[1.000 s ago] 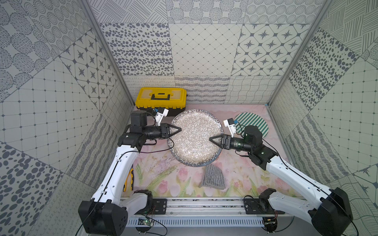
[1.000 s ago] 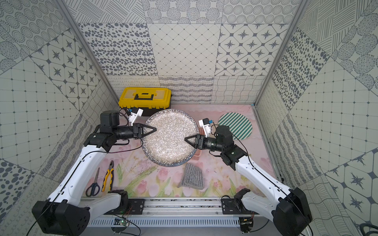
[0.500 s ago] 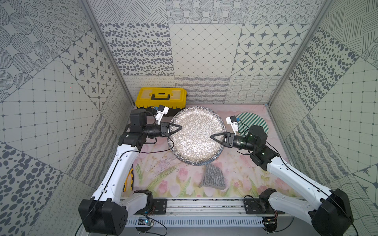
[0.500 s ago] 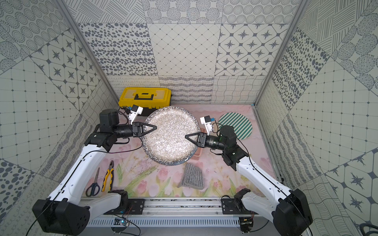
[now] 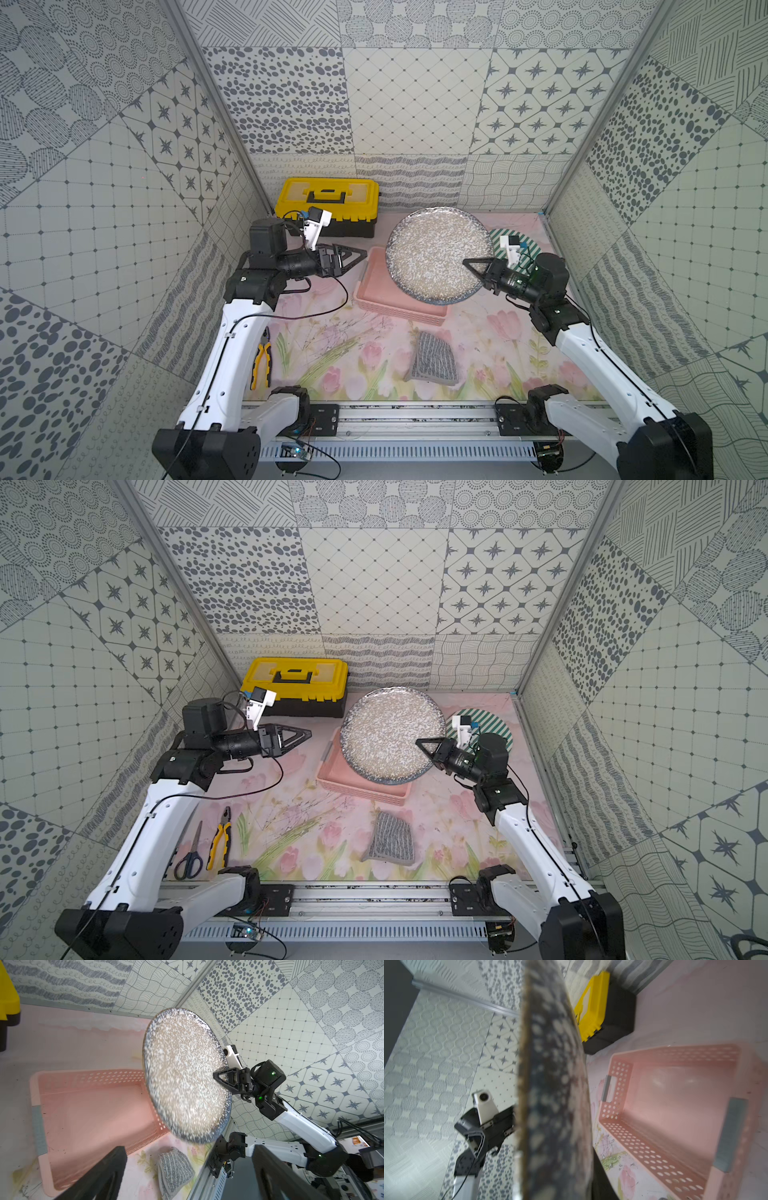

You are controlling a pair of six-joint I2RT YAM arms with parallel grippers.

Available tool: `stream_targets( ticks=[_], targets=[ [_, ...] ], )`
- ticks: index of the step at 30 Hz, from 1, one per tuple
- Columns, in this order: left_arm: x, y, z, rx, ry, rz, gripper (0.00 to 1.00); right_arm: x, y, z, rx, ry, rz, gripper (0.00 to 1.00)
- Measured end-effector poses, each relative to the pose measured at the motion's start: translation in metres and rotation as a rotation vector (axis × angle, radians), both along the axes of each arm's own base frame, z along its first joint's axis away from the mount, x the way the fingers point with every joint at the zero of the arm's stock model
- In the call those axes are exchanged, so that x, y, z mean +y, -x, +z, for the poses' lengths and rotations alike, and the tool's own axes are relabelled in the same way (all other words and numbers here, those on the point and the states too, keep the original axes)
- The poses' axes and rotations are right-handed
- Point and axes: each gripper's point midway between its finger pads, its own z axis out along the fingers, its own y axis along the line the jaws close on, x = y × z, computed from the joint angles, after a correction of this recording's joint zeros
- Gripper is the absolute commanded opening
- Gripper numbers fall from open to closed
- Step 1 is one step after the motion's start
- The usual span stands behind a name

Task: Wipe the wet plate dry
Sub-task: Place the plate on the plate.

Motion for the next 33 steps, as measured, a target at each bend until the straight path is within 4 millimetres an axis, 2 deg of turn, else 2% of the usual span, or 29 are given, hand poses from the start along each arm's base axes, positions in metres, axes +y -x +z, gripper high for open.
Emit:
stream_targets(
  ticks=[3, 6, 9, 11, 14, 17, 24, 28, 33],
  targets=[
    [0.009, -0.001, -0.016, -0.006, -0.053, 0.048, 1.00, -0.057, -0.023, -0.022, 0.095, -0.010, -0.223, 0.00],
    [0.021, -0.006, -0.042, 0.017, -0.112, 0.102, 1.00, -0.106, -0.032, -0.045, 0.178, -0.024, -0.402, 0.00],
    [0.032, -0.007, -0.071, 0.047, -0.171, 0.146, 1.00, -0.142, -0.035, -0.068, 0.246, -0.046, -0.521, 0.00],
    [0.037, -0.007, -0.086, 0.061, -0.201, 0.166, 1.00, -0.159, -0.039, -0.083, 0.291, -0.060, -0.574, 0.00],
    [0.043, -0.004, -0.106, 0.087, -0.231, 0.188, 1.00, -0.176, -0.045, -0.102, 0.342, -0.065, -0.619, 0.00],
    [0.045, -0.004, -0.118, 0.101, -0.250, 0.197, 1.00, -0.185, -0.051, -0.120, 0.381, -0.060, -0.644, 0.00],
    [0.046, -0.007, -0.130, 0.130, -0.259, 0.193, 1.00, -0.198, -0.071, -0.157, 0.449, -0.035, -0.663, 0.00],
    [0.046, -0.007, -0.133, 0.138, -0.259, 0.192, 1.00, -0.204, -0.083, -0.167, 0.459, -0.008, -0.665, 0.00],
    [0.046, -0.008, -0.134, 0.139, -0.259, 0.192, 1.00, -0.209, -0.099, -0.166, 0.424, 0.024, -0.657, 0.00]
  ],
)
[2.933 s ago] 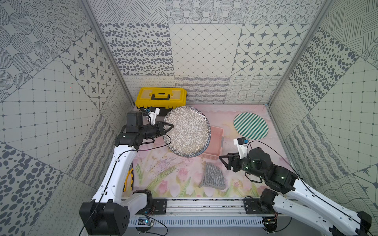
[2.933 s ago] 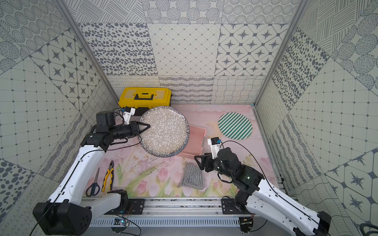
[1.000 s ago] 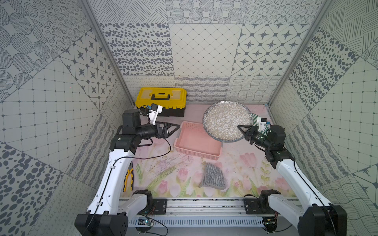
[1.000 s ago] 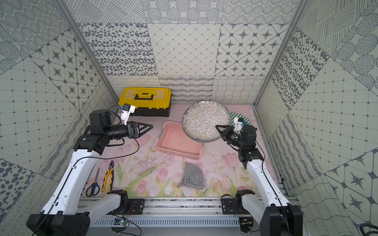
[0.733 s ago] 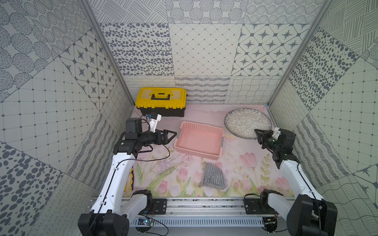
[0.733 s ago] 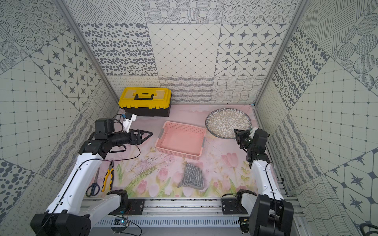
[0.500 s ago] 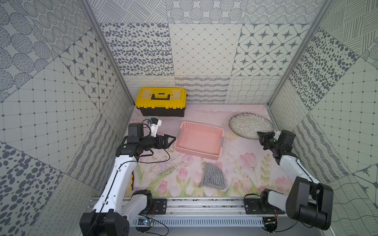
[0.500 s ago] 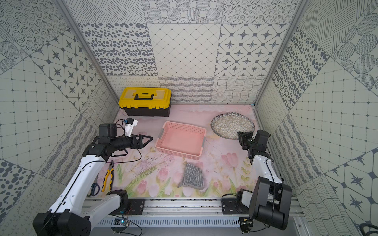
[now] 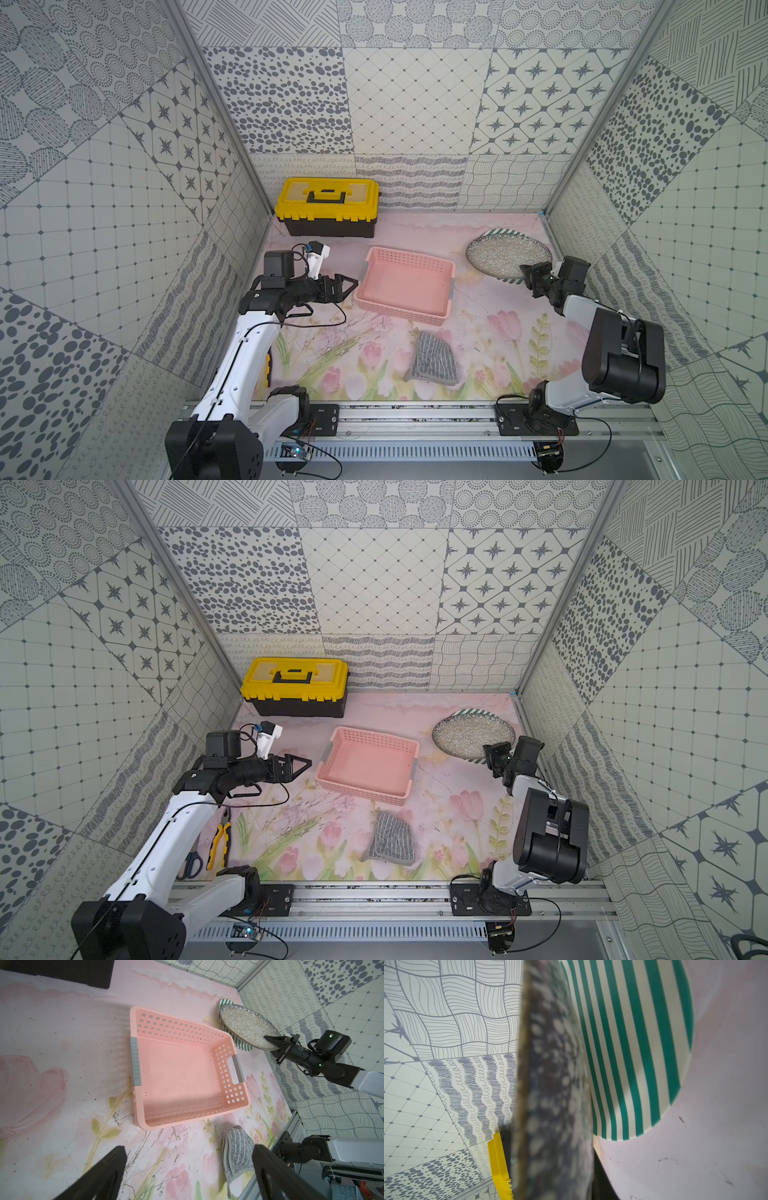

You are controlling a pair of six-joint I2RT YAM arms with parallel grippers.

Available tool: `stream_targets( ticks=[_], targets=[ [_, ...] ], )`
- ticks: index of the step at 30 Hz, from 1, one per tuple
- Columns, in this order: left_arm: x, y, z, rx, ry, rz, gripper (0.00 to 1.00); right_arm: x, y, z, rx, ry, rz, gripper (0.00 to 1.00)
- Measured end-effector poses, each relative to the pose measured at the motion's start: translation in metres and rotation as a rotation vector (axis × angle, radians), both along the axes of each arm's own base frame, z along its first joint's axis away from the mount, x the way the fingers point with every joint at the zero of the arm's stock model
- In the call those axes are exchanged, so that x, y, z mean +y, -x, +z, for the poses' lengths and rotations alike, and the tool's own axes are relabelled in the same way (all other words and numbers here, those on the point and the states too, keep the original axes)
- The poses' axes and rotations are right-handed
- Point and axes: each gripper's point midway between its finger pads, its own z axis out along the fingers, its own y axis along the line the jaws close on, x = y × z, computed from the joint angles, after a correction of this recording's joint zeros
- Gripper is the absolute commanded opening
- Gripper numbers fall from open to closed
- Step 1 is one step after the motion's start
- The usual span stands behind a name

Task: Wipe the wet plate dry
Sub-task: Place the plate on the plate.

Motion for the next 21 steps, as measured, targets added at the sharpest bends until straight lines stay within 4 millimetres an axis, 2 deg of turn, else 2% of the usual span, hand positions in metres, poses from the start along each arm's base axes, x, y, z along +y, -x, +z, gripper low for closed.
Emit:
stream_targets(
  ticks=[4, 8, 12, 16, 21],
  targets=[
    [0.000, -0.001, 0.000, -0.004, 0.000, 0.000, 1.00, -0.003, -0.009, -0.007, -0.005, 0.014, 0.008, 0.01],
    [0.000, -0.001, 0.001, -0.006, 0.000, 0.000, 1.00, -0.004, -0.012, -0.017, 0.003, 0.006, 0.019, 0.21],
    [0.000, -0.001, 0.002, -0.008, 0.000, 0.000, 1.00, -0.006, -0.014, -0.015, -0.014, 0.014, 0.021, 0.24],
    [0.000, -0.001, 0.002, -0.011, 0.000, 0.000, 1.00, -0.008, -0.013, -0.017, -0.008, 0.041, 0.019, 0.33],
    [0.000, -0.001, 0.003, -0.014, 0.000, 0.000, 1.00, -0.012, -0.004, -0.029, 0.048, 0.084, 0.017, 0.39]
  ],
)
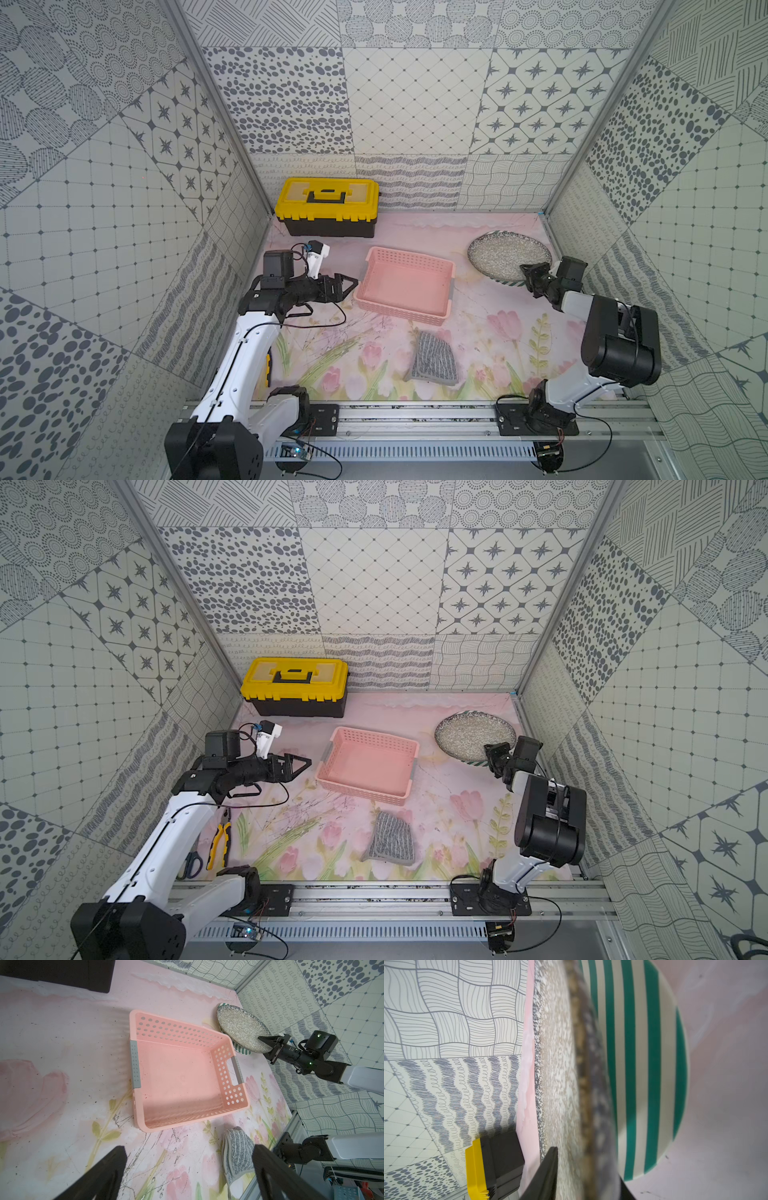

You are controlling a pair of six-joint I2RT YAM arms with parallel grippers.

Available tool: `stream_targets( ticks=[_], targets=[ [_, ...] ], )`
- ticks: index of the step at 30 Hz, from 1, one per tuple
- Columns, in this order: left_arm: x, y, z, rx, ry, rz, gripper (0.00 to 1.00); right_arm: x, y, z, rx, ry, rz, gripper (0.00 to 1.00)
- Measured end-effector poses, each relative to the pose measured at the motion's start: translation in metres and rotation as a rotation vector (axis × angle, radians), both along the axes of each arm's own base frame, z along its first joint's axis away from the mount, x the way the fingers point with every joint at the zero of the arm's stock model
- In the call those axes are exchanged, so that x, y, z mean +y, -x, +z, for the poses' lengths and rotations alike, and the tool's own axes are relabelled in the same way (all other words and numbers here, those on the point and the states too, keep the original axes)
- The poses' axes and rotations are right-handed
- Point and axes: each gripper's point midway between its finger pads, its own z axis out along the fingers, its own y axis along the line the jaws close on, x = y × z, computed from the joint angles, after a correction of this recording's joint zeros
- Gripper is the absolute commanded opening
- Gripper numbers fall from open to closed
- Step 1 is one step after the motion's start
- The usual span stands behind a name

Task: Wipe the wet plate dry
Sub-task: Place the plate on the plate.

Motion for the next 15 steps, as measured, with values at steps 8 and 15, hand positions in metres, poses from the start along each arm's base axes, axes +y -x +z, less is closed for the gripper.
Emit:
stream_targets(
  ticks=[8, 15],
  targets=[
    [0.000, 0.001, 0.002, -0.006, -0.001, 0.000, 1.00, -0.009, 0.007, -0.009, 0.037, 0.047, -0.006, 0.57],
    [0.000, 0.000, 0.004, -0.013, -0.003, 0.001, 1.00, -0.014, 0.021, -0.024, 0.117, 0.077, -0.006, 0.69]
  ],
)
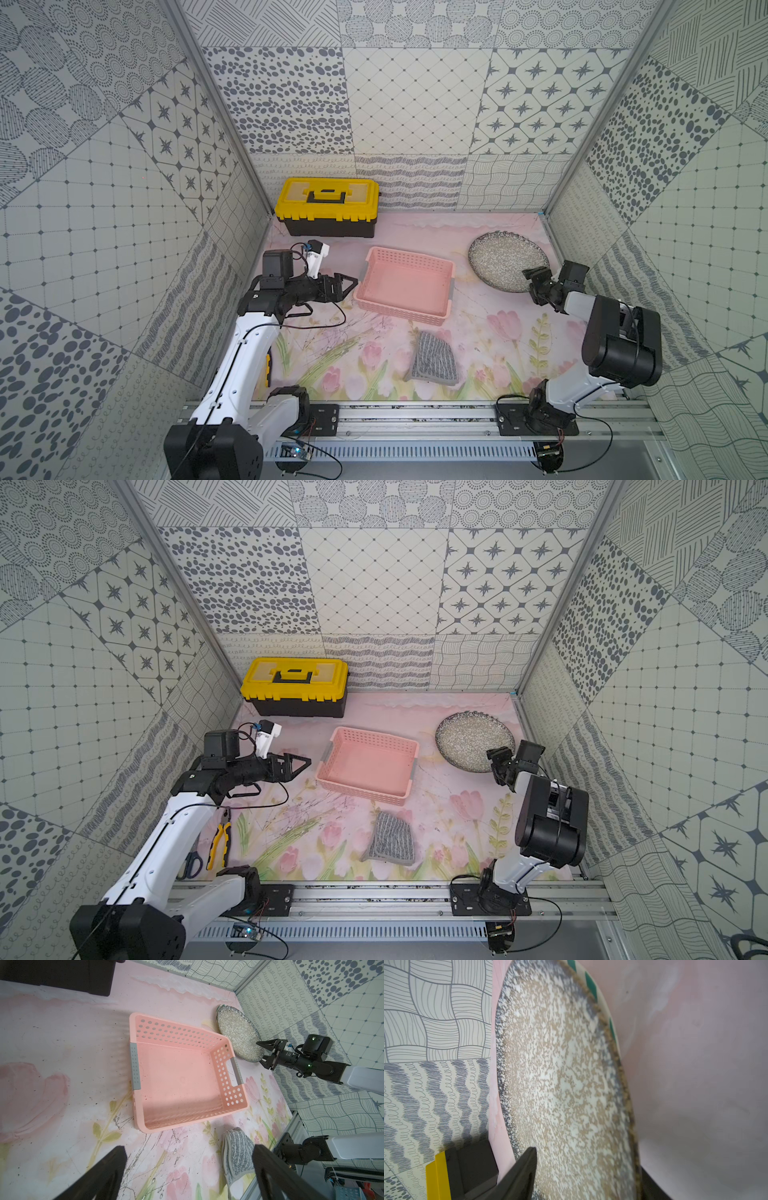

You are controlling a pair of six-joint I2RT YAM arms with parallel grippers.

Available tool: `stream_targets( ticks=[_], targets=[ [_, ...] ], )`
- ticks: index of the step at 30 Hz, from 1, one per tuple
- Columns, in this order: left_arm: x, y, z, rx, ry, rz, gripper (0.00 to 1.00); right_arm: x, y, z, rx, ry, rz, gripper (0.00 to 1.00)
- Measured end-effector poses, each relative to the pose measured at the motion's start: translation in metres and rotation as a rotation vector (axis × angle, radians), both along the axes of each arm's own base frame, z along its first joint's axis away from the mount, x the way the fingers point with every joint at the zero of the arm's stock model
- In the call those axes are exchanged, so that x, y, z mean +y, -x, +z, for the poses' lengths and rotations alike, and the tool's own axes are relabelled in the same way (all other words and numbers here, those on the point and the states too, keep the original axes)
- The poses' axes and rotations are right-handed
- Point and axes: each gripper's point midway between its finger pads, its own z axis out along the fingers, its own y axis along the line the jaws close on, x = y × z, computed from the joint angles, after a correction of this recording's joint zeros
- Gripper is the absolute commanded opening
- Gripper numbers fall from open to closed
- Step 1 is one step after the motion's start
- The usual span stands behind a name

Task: Wipe the wet plate dry
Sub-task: Place the plate on the plate, then reset both arms

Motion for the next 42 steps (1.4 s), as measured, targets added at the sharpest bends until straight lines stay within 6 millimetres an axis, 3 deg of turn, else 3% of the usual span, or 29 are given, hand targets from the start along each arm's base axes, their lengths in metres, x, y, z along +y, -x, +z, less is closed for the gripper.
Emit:
stream_targets(
  ticks=[4, 10, 19, 23, 28, 31, 33, 37, 42],
  targets=[
    [0.002, -0.002, 0.005, -0.016, -0.016, 0.006, 1.00, -0.003, 0.008, 0.002, 0.031, 0.020, -0.003, 0.75],
    [0.005, -0.001, 0.009, -0.043, -0.053, 0.005, 1.00, -0.011, 0.014, 0.030, 0.021, 0.097, -0.009, 0.85],
    [0.014, -0.003, 0.000, -0.056, -0.121, 0.027, 1.00, -0.009, 0.034, 0.112, -0.152, 0.238, 0.000, 0.87],
    [0.019, -0.006, -0.013, -0.046, -0.147, 0.051, 1.00, 0.016, 0.052, 0.142, -0.238, 0.304, 0.064, 0.87],
    [0.024, -0.011, -0.039, -0.046, -0.173, 0.073, 1.00, 0.084, 0.075, 0.161, -0.335, 0.437, 0.266, 0.88],
    [0.026, -0.011, -0.066, -0.048, -0.189, 0.071, 1.00, 0.120, 0.091, 0.166, -0.405, 0.532, 0.386, 0.94],
    [0.027, -0.009, -0.091, -0.049, -0.203, 0.075, 1.00, 0.130, 0.098, 0.161, -0.420, 0.592, 0.429, 0.97],
    [0.030, -0.008, -0.130, -0.062, -0.217, 0.085, 1.00, 0.126, 0.100, 0.146, -0.389, 0.697, 0.445, 0.97],
    [0.032, -0.024, -0.159, -0.090, -0.215, 0.101, 1.00, 0.117, 0.094, 0.128, -0.408, 0.818, 0.442, 0.97]
  ],
)
